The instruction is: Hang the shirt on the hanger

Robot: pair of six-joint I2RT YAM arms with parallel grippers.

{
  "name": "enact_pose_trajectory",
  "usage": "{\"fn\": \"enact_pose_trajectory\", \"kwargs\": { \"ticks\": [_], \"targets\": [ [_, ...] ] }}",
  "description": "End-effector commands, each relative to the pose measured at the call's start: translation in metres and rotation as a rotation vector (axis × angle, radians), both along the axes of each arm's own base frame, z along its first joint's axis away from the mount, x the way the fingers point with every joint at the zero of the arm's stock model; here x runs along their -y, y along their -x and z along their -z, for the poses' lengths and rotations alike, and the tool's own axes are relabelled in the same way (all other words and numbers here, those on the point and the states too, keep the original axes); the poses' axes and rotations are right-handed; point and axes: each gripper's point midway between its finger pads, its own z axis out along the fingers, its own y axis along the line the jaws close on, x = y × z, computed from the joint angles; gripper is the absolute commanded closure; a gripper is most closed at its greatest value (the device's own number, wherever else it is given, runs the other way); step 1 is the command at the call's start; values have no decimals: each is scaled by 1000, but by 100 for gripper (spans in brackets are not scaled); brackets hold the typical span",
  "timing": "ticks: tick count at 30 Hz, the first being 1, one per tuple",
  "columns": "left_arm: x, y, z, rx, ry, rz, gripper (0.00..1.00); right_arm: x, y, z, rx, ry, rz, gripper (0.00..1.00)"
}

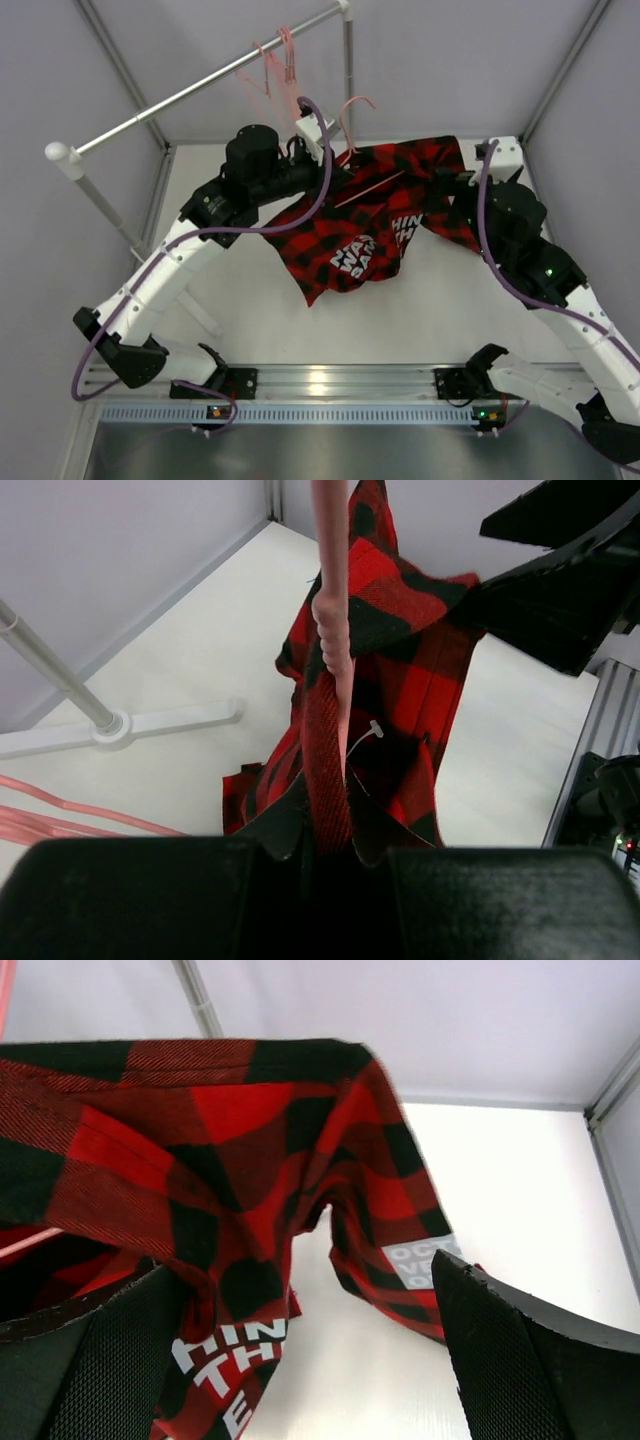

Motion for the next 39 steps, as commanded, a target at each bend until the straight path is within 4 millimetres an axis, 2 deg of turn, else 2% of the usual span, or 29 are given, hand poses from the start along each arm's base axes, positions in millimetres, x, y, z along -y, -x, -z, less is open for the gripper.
{"fn": "enact_pose_trajectory", "kwargs": {
  "ticks": [1,2,4,5,8,11,12,13,14,16,17,18,22,24,26,27,29,30,32,35,36,37,39],
  "targets": [
    [-26,17,-54,80,73,-41,100,45,16,-4,18,13,147,1],
    [-28,19,-49,63,58,-45,100,48,15,10,-7,20,169,1],
    [-36,24,-46,54,47,-59,100,51,13,25,-33,25,182,1],
    [-39,26,-44,48,44,-69,100,50,12,39,-62,28,182,0],
    [-55,34,-43,44,40,-109,100,42,10,61,-109,10,151,1],
    [-64,44,-43,40,52,-115,100,28,16,63,-115,-25,56,0],
    [-67,49,-45,43,63,-114,100,17,19,61,-108,-45,-9,1],
    [-67,52,-41,31,62,-104,100,15,25,55,-83,-61,-39,1],
    [-66,55,-41,25,68,-93,100,12,28,61,-83,-55,-68,0],
    [-66,67,-43,23,83,-51,100,0,34,59,-49,-67,-154,1],
    [-66,71,-41,17,83,-35,100,-3,33,74,-71,-51,-169,1],
    [-66,78,-42,22,87,-4,100,-4,31,79,-75,-48,-170,0],
    [-76,93,-38,11,43,18,100,1,9,108,-145,7,-74,1],
    [-87,100,-35,-4,22,-6,100,4,-2,113,-158,39,-33,1],
    [-98,108,-33,-7,9,-19,100,3,-14,109,-121,37,-6,7],
    [-102,108,-28,-10,2,-39,100,3,-21,115,-133,46,18,9],
    [-111,117,-26,-12,6,-48,100,-3,-31,113,-116,26,22,15],
    [-112,121,-23,-18,3,-40,100,-6,-37,120,-132,31,25,18],
    [-115,131,-19,-33,4,-15,100,-8,-42,121,-137,13,36,24],
    [-116,136,14,-115,-53,-3,100,-10,-35,119,-136,-26,13,25],
    [-116,138,26,-143,-73,2,100,-15,-26,109,-110,-59,-40,24],
    [-116,138,51,-194,-113,0,100,-17,-20,112,-111,-63,-69,21],
    [-120,137,70,-222,-136,-31,100,-31,-5,102,-87,-94,-187,11]
  ]
}}
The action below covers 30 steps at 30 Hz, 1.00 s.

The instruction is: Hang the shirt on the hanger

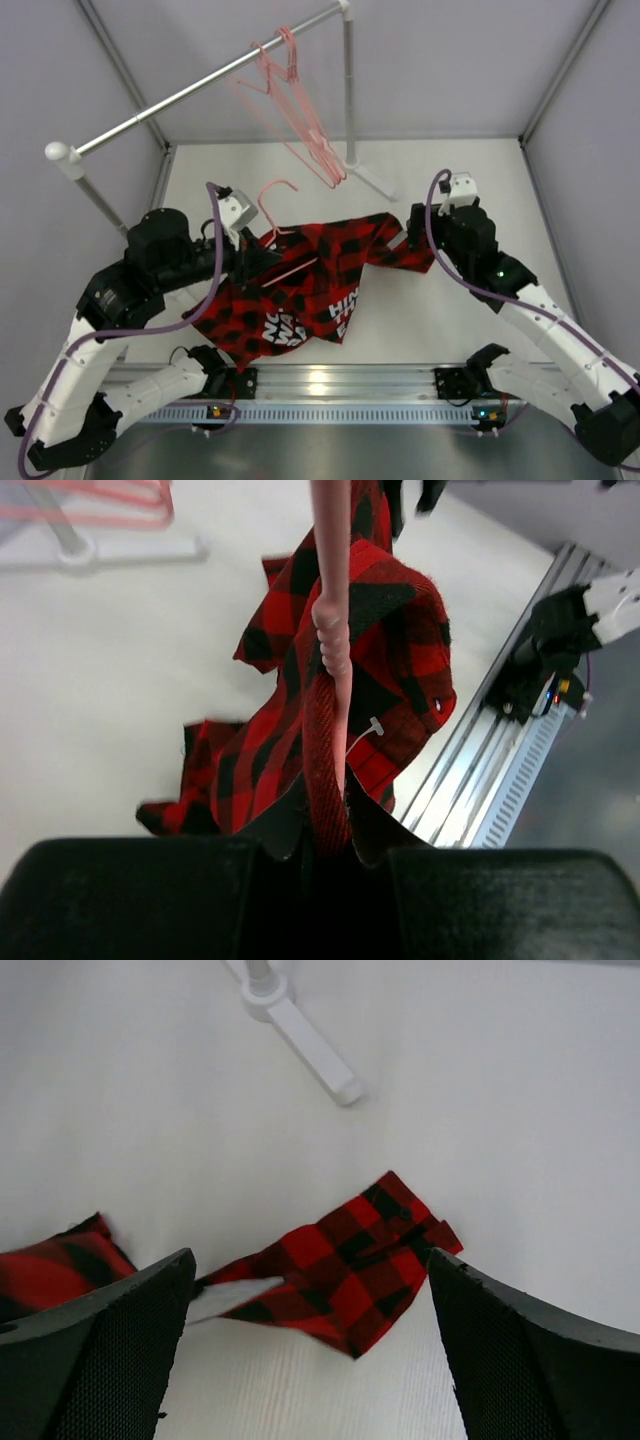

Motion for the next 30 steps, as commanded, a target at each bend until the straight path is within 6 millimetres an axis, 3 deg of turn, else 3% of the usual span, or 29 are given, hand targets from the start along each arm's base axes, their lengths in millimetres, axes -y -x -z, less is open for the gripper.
{"fn": "enact_pose_trajectory", "kwargs": {
  "ticks": [1,6,8,9,10,12,14,18,20,25,30],
  "targets": [
    [-1,-2,51,-118,-82,-23,100,-21,14,-43,116,-136,-143,4],
    [-5,9,66,-148,-79,-12,100,-7,16,-53,115,-139,-69,0],
    [-13,7,75,-162,-94,-59,100,-8,14,-66,137,-139,-77,0],
    [-20,1,84,-170,-119,-119,100,-15,13,-69,133,-141,-112,0],
    [-24,-2,87,-190,-116,-164,100,-20,13,-85,160,-150,-137,1],
    [-32,-8,91,-217,-102,-258,100,-39,11,-91,147,-159,-230,1],
    [-48,-21,89,-198,-98,-386,100,-52,8,-109,178,-176,-289,1],
    [-77,-40,82,-178,-76,-618,100,-74,-4,-116,173,-202,-355,1],
    [-98,-53,76,-147,-96,-767,100,-81,-7,-121,176,-222,-371,1],
    [-125,-70,53,-104,-66,-997,100,-91,-17,-113,141,-244,-374,1],
    [-156,-86,-1,27,-25,-1209,100,-95,-23,-101,113,-255,-364,0]
  ]
}}
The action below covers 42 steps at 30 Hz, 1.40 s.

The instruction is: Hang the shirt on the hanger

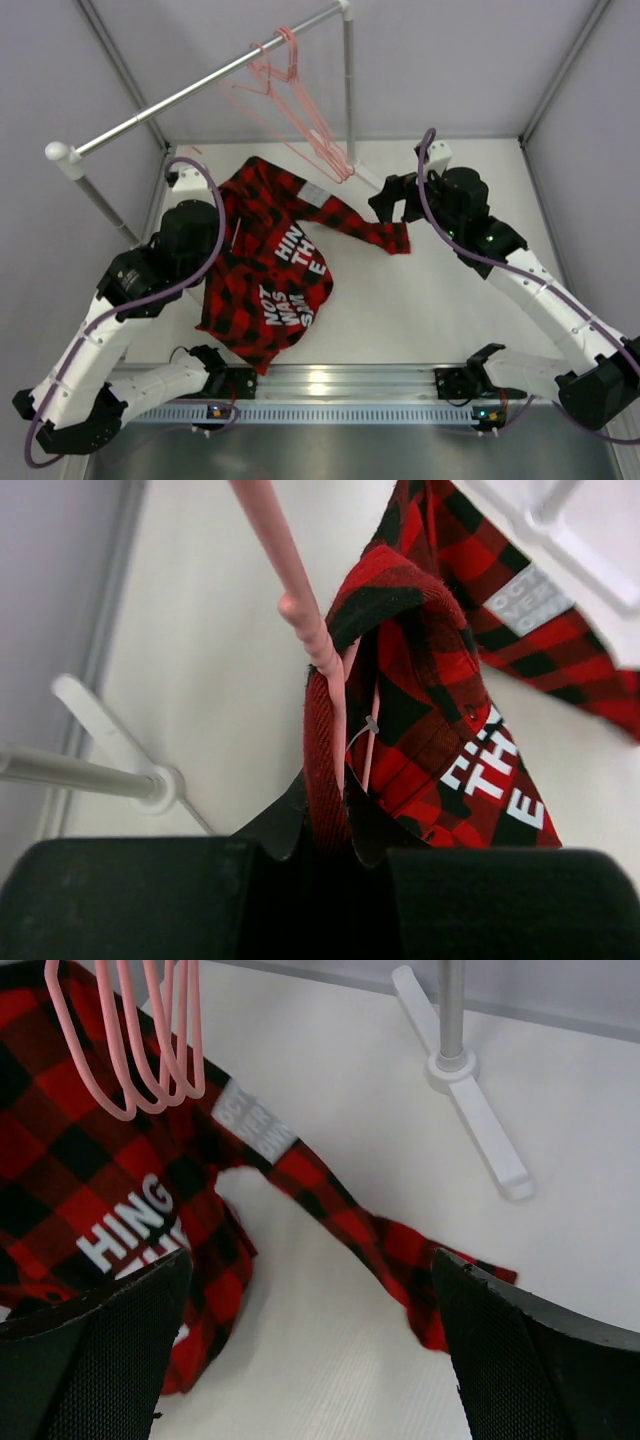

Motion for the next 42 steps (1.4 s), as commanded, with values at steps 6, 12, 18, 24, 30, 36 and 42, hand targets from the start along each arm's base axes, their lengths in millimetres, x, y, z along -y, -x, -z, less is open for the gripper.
{"fn": "enact_pose_trajectory", "kwargs": {
  "ticks": [6,12,18,24,30,36,42],
  "targets": [
    [-36,-36,-84,169,-48,-323,100,-11,-9,-37,56,-140,3,0],
    [-61,-53,-77,124,-54,-460,100,-16,-1,-29,38,-142,-41,1],
    [-95,-47,-106,194,-60,-624,100,-17,5,-20,26,-136,-65,1],
    [-97,-60,-135,272,-42,-681,100,-20,4,-3,-18,-124,-75,1],
    [-98,-74,-130,283,-83,-768,100,-23,5,2,-45,-111,-87,1],
    [-113,-88,-98,226,-104,-826,100,-28,8,4,-73,-84,-107,1],
    [-130,-102,-48,168,-31,-822,100,-28,12,9,-82,-46,-89,1]
  ]
}}
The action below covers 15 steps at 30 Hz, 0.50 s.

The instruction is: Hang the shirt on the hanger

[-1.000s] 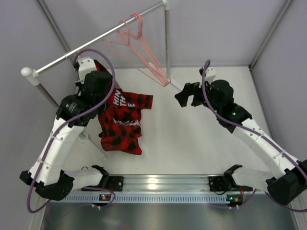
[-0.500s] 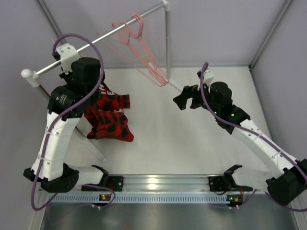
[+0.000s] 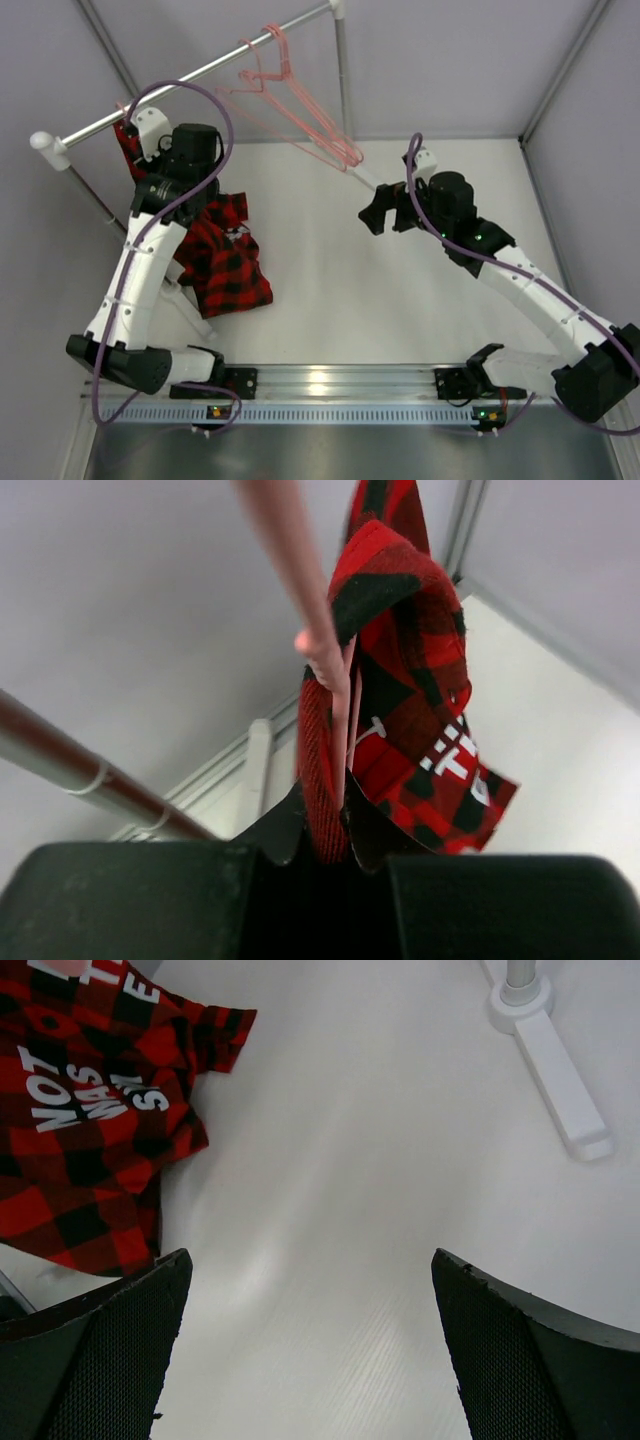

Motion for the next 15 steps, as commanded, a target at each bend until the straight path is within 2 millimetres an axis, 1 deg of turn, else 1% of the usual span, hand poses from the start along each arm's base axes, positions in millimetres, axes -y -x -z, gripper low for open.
{"fn": "enact_pose_trajectory", "kwargs": {
  "ticks": [1,2,4,5,7,8,10,11,13,14,15],
  "targets": [
    [-6,-7,3,128,112,20,100,-5,-1,-23,49,-4,0,0],
    [-7,-6,15,110,128,37,100,-7,-1,-21,41,-1,-2,1],
    [-6,-8,20,115,133,53,100,-9,-3,-16,23,14,5,1],
    [-5,-8,23,102,135,62,100,-14,-1,-17,22,14,-2,0],
    [-5,-8,24,91,129,70,100,-18,-2,-12,11,24,0,1],
    [-5,-7,23,93,128,75,100,-22,0,-12,11,27,-10,1],
    [-4,-5,19,99,128,89,100,-25,-1,-7,3,40,-7,1],
    [-3,-4,14,116,133,104,97,-27,0,-6,2,44,-7,0],
    [-1,-1,7,119,130,134,83,-28,-1,-2,-3,52,-3,1],
    [0,1,1,132,131,152,72,-29,-1,-1,-5,54,-3,1],
    [6,1,-6,147,145,192,59,-28,-1,0,-7,57,0,0]
  ]
}}
